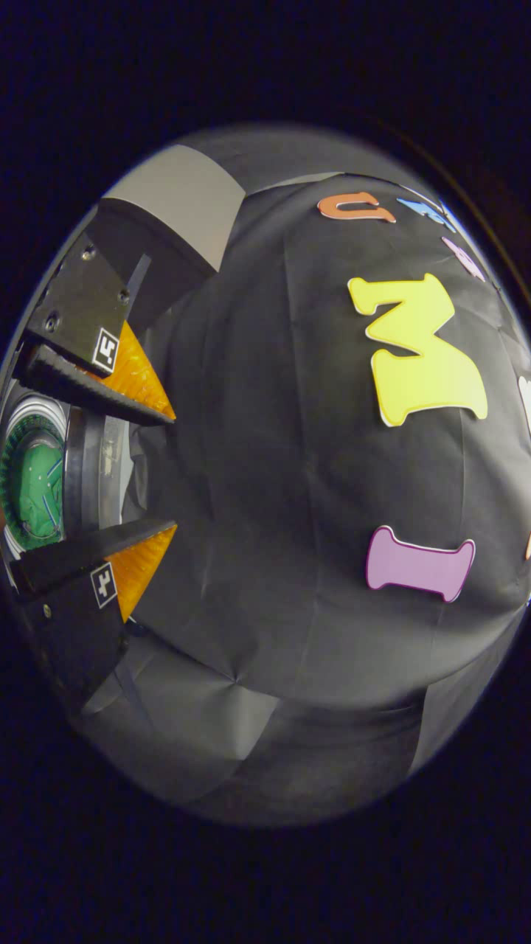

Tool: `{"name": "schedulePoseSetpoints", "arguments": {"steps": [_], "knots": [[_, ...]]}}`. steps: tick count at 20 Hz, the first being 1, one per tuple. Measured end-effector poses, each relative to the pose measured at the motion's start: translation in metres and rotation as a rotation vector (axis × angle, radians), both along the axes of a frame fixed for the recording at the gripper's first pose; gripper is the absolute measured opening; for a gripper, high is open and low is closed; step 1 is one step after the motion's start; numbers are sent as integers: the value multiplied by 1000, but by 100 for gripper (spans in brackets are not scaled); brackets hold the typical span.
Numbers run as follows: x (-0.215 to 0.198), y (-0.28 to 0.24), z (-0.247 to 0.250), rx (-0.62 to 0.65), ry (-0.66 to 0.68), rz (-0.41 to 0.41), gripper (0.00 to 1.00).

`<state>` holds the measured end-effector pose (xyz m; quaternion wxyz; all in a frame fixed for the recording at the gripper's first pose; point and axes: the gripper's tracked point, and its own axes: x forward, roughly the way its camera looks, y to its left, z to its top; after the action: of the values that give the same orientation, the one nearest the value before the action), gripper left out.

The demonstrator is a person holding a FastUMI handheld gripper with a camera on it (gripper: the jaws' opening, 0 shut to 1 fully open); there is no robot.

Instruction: Put the clothes into the washing machine and then close the washing machine lid.

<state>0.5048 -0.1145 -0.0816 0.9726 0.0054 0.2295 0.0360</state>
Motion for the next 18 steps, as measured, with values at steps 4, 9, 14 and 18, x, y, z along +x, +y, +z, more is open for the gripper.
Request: {"name": "schedulePoseSetpoints", "arguments": {"steps": [4,9,14,18], "knots": [[-13,-1,-1,1,-37,5,79],[-27,-1,-4,2,-43,-3,79],[-45,-1,-8,0,-49,-11,79],[-55,-1,-15,-1,-38,-15,79]]}}
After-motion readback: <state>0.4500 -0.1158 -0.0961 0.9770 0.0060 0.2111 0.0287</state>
